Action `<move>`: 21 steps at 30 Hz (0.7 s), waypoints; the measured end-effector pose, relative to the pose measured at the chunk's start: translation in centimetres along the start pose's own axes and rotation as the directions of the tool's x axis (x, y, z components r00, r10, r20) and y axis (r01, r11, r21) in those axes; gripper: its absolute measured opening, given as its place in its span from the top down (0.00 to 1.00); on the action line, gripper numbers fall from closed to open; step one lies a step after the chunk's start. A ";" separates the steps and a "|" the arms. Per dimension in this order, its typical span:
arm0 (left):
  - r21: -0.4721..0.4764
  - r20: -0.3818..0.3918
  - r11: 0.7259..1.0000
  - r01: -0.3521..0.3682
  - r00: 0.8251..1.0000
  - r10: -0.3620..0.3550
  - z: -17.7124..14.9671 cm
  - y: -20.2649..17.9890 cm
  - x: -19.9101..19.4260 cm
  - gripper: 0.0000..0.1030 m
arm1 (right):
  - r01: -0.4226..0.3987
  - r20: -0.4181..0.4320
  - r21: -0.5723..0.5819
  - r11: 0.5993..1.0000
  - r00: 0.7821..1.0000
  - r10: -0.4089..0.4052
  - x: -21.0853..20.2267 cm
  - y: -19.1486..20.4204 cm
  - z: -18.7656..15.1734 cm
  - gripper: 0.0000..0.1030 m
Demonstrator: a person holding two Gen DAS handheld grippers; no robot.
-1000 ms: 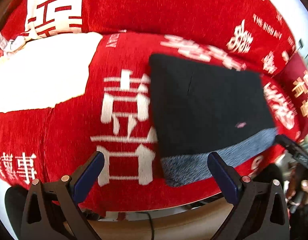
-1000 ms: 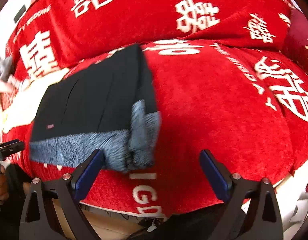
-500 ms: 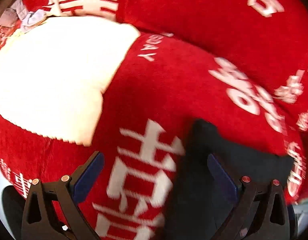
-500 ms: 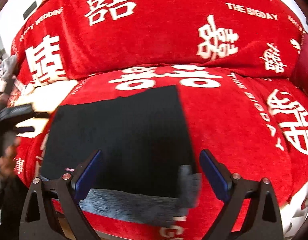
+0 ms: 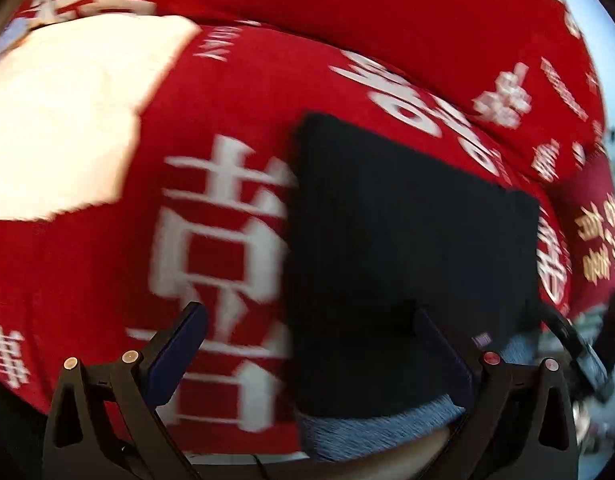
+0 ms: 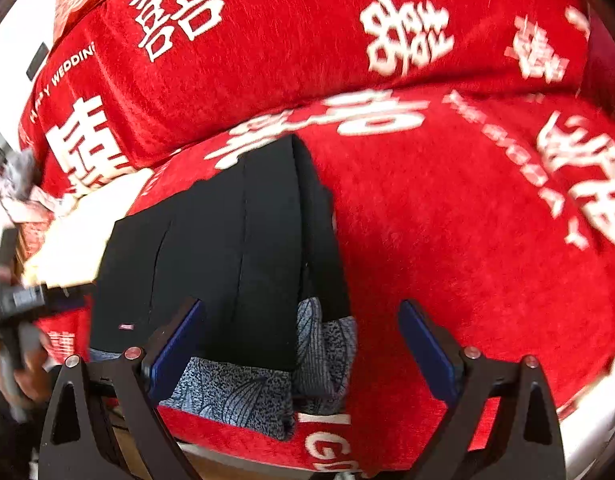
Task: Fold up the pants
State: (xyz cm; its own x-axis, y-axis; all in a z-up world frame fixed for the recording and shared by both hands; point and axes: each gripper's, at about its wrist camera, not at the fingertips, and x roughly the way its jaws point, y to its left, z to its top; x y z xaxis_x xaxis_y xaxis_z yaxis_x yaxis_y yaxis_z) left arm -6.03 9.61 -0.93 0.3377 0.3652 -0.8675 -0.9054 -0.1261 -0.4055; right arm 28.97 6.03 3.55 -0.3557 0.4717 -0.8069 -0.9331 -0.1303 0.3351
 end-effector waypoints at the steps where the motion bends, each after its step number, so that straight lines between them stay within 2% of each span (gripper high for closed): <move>1: 0.013 0.002 1.000 0.015 1.000 -0.015 -0.2 -0.5 0.2 0.00 | -0.008 -0.019 0.002 1.000 1.000 0.008 0.6 -0.1 0.0 0.05; 7: 0.031 -0.068 0.995 0.096 0.993 -0.093 0.5 -1.8 2.8 0.00 | -0.131 -0.108 0.007 0.991 0.986 0.131 4.1 0.1 0.3 0.05; 8: 0.027 -0.071 0.994 0.106 0.992 -0.103 0.8 -1.8 3.3 0.00 | -0.129 -0.114 0.002 0.992 0.985 0.129 4.7 0.3 0.3 0.05; 10: 0.037 -0.051 0.994 0.101 0.994 -0.099 0.9 -2.4 3.5 0.00 | -0.141 -0.105 -0.004 0.990 0.985 0.140 5.3 0.5 0.3 0.00; 16: 0.063 0.019 0.997 0.047 0.999 -0.049 0.8 -3.7 4.1 0.00 | -0.143 -0.053 -0.060 0.988 0.989 0.140 6.0 0.9 0.5 0.00; 21: 0.074 0.056 0.996 0.039 0.997 -0.043 0.4 -3.6 4.1 0.00 | -0.138 -0.042 -0.087 0.987 0.990 0.134 6.1 0.9 0.7 0.00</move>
State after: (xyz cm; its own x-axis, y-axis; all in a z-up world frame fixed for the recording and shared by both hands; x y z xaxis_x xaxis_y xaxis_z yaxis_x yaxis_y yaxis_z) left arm -1.54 11.91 -2.90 0.3614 0.4218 -0.8316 -0.9081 -0.0429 -0.4165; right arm 25.99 9.38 -0.69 -0.4796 0.4127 -0.7744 -0.8764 -0.2696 0.3991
